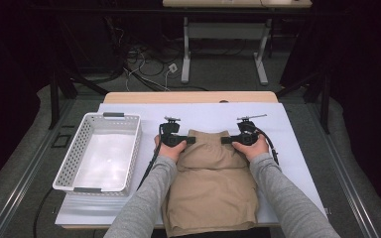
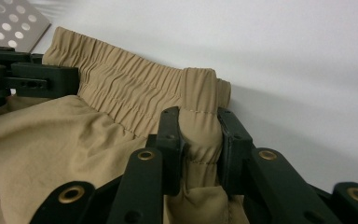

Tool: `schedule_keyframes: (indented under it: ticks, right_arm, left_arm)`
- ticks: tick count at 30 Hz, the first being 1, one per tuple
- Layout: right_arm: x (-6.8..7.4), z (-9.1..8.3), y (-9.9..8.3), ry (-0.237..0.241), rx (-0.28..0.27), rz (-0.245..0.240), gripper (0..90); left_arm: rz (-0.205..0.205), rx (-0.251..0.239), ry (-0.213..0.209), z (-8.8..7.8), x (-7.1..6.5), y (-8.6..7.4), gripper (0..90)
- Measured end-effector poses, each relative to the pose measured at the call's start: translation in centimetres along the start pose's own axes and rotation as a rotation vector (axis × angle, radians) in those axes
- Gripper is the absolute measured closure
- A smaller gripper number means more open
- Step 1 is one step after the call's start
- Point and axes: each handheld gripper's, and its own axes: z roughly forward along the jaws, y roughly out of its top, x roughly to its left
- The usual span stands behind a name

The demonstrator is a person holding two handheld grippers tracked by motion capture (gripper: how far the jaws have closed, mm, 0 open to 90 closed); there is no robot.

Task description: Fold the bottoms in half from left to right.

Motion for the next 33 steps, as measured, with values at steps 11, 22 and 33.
schedule_keyframes:
  ticks: [11,22,33]
  right_arm:
    - [1.3,-2.4,0.8,0.034,-0.102,-0.039,73.9]
    - [3.5,-6.3,1.1,0.050,-0.182,-0.101,73.7]
    - [5.5,-9.0,0.2,0.094,-0.211,-0.133,73.6]
  left_arm:
    - [0.021,-0.065,-0.055,-2.0,-0.8,0.9,71.6]
    - [0.106,-0.126,-0.097,-5.6,-3.3,1.1,71.6]
    - [0.158,-0.157,-0.133,-8.6,-5.0,0.0,71.7]
